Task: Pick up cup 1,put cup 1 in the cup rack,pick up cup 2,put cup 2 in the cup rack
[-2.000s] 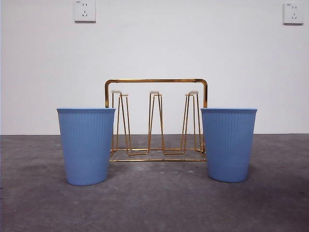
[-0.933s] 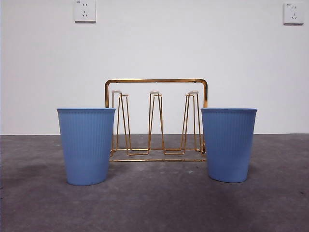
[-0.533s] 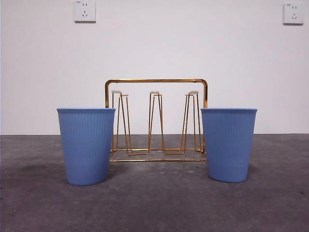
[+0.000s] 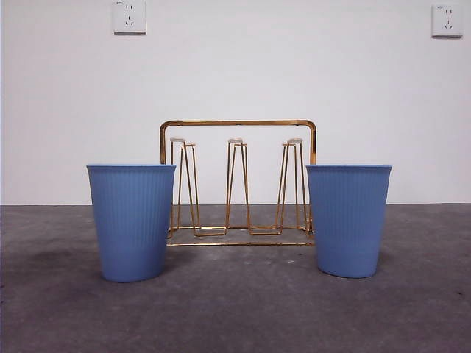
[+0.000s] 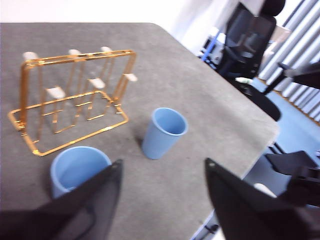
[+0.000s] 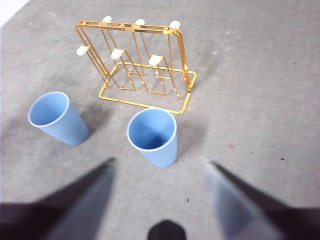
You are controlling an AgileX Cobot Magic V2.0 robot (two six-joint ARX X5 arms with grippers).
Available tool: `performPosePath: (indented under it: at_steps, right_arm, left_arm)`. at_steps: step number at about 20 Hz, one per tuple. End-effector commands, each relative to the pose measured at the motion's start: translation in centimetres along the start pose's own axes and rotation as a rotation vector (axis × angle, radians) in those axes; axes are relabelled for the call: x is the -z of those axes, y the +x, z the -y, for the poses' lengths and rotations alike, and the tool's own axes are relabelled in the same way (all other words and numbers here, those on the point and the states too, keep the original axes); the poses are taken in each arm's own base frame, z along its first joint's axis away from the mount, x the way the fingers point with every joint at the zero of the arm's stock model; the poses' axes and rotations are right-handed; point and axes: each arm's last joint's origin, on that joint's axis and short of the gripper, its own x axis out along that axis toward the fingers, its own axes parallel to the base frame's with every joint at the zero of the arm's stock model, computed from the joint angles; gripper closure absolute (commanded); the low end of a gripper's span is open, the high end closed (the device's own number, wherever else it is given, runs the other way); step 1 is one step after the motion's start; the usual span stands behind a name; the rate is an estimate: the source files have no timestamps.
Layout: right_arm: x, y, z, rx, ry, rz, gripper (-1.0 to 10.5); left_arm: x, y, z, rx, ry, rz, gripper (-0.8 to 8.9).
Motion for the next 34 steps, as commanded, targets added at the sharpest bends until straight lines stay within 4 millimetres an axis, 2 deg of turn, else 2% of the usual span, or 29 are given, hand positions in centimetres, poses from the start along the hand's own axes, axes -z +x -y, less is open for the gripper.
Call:
performPosePath:
  at_steps: [1,6,9,13,17,21,22,26,29,31,34]
  right_arm:
    - [-0.8,0.8,0.3,-0.029,0.026,-0.018,3.8]
    - [-2.7,4.8,2.0,-0.084,0.099,-0.149,3.8]
    - [-3.6,8.9,3.1,-0.116,0.135,-0.274,3.8]
    - [-4.3,15.1,3.5,-0.085,0.128,-0.422,3.9]
    - [-3.9,20.9,2.9,0.004,0.071,-0.562,4.2]
    - [-2.5,25.4,2.4,0.061,0.024,-0.658,4.2]
    - [-2.2,26.3,2.3,0.066,0.016,-0.674,4.3]
    - [-1.1,28.7,2.3,0.084,0.025,-0.712,5.7]
    - [-0.5,29.7,2.3,0.081,0.024,-0.745,7.6]
    - [-0.2,30.1,2.4,0.075,0.028,-0.758,8.0]
    - [0.0,30.4,2.4,0.057,0.036,-0.764,9.5]
  left_arm:
    - [-0.3,0.1,0.2,0.048,0.013,0.008,0.42]
    - [-0.9,0.7,0.7,0.204,0.028,0.011,0.45]
    - [-1.5,1.3,1.0,0.335,0.020,0.002,0.45]
    - [-2.3,1.8,1.4,0.411,0.018,-0.018,0.46]
    - [-2.6,2.6,1.5,0.445,0.014,-0.049,0.46]
    - [-2.6,3.3,1.5,0.470,0.008,-0.077,0.46]
    - [-2.6,3.4,1.5,0.474,0.007,-0.082,0.46]
    - [-2.7,3.7,1.4,0.477,0.004,-0.088,0.46]
    - [-2.7,3.7,1.4,0.477,0.005,-0.087,0.46]
    - [-2.7,3.8,1.4,0.476,0.003,-0.089,0.46]
    - [-2.7,3.9,1.3,0.476,-0.006,-0.092,0.46]
